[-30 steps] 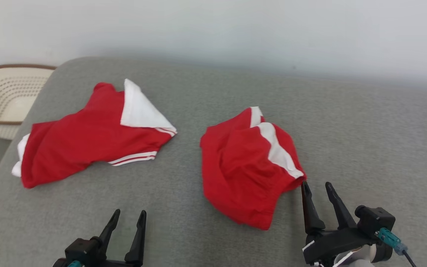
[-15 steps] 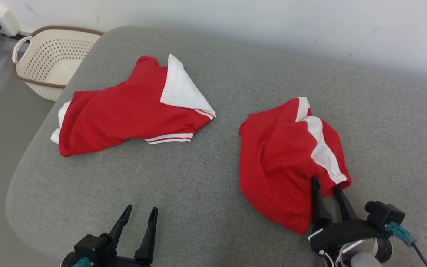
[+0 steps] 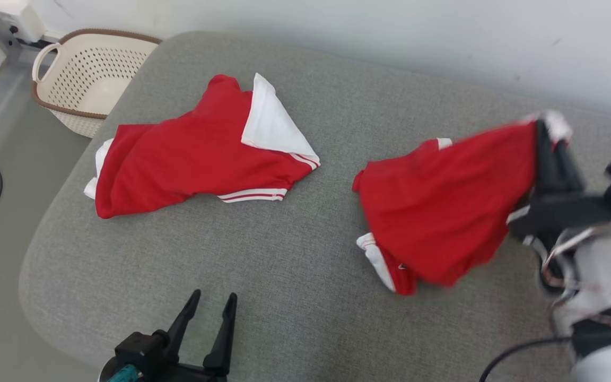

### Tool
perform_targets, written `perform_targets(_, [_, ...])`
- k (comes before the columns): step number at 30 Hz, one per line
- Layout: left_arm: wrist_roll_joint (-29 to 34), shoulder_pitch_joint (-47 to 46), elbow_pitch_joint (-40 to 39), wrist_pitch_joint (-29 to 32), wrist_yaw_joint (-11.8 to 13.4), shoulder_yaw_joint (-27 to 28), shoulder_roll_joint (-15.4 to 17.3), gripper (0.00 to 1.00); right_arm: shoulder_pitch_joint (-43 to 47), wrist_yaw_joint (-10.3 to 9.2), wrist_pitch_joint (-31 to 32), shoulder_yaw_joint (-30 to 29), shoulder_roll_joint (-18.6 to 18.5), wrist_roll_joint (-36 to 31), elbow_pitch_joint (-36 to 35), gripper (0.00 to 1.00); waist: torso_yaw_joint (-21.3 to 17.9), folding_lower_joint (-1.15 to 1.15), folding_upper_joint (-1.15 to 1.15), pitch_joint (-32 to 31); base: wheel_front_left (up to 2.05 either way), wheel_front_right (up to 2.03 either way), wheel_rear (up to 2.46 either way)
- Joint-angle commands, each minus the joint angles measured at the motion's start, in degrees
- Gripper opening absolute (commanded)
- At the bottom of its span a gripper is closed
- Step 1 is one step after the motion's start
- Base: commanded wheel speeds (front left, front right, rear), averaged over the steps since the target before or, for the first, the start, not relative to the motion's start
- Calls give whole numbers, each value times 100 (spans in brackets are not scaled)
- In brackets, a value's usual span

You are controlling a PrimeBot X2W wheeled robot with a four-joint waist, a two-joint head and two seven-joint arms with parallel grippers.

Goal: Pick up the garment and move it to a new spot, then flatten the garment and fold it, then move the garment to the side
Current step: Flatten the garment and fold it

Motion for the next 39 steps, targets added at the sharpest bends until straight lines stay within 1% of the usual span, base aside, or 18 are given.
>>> perform_targets(1, [-101,-9,36,-23,20,-91,2,100,-427,6,-4,171,-250,-136,-60,0,39,-1,-1,-79,0,0,0])
perform_targets(5, [-153,-23,71,-23,23,-267,7,100,-1326,6,-5,930,-652,-315,-113,0,76,-1,-1,-157,0,0,0])
perform_targets(8, [-161,18,68,-23,41,-270,4,100,-1879,6,-4,1671,-730,-272,-249,0,68,-1,-1,-174,0,0,0])
perform_targets(11, [-174,102,66,-23,48,-228,3,100,-2108,5,-4,2430,-731,-78,-286,0,8,-1,-1,-179,0,0,0])
perform_targets(13, [-207,135,70,-23,42,-237,5,100,-2060,5,-5,2853,-776,62,-239,0,-32,-1,-1,-189,0,0,0])
perform_targets(14, [-207,135,70,-23,42,-237,5,100,-2060,5,-5,2853,-776,62,-239,0,-32,-1,-1,-189,0,0,0])
perform_targets(15, [-220,146,71,-23,49,-255,5,100,-1947,5,-4,3037,-807,140,-194,0,-62,-1,-1,-199,0,0,0])
perform_targets(18, [-265,152,83,-23,41,-298,5,100,-1429,5,-5,3521,-892,482,-10,0,-179,-1,-1,-232,0,0,0])
perform_targets(21, [-265,187,101,-23,17,-321,5,100,-853,5,-6,3829,-1054,802,172,0,-325,-1,-1,-252,0,0,0])
perform_targets(24, [-236,184,123,-23,-1,-306,4,100,-254,5,-5,3775,-1174,1037,339,0,-505,-1,-1,-261,0,0,0])
perform_targets(26, [-190,160,132,-23,1,-274,5,100,94,5,-6,3507,-1218,1136,424,0,-642,-1,-1,-268,0,0,0])
perform_targets(32, [-82,57,162,-23,-48,-213,4,100,823,5,-5,2691,-1205,1015,543,0,-1096,-1,-1,-314,0,0,0])
perform_targets(34, [-114,4,180,-23,-74,-239,4,100,1028,5,-5,2338,-1170,953,583,16,-1223,-1,-1,-339,0,0,0])
perform_targets(35, [-131,-20,186,-23,-84,-253,4,100,1132,5,-5,2197,-1129,917,603,31,-1285,-1,-1,-351,0,0,0])
perform_targets(36, [-170,-35,187,-23,-89,-270,4,100,1223,5,-4,2044,-1096,867,619,38,-1346,-1,-1,-357,0,0,0])
perform_targets(38, [-205,-73,199,-23,-89,-322,4,100,1373,5,-5,1720,-1016,743,604,100,-1489,-1,-1,-370,0,0,0])
perform_targets(39, [-212,-111,202,-23,-96,-345,4,100,1457,5,-6,1587,-959,698,567,100,-1564,-1,-1,-378,0,0,0])
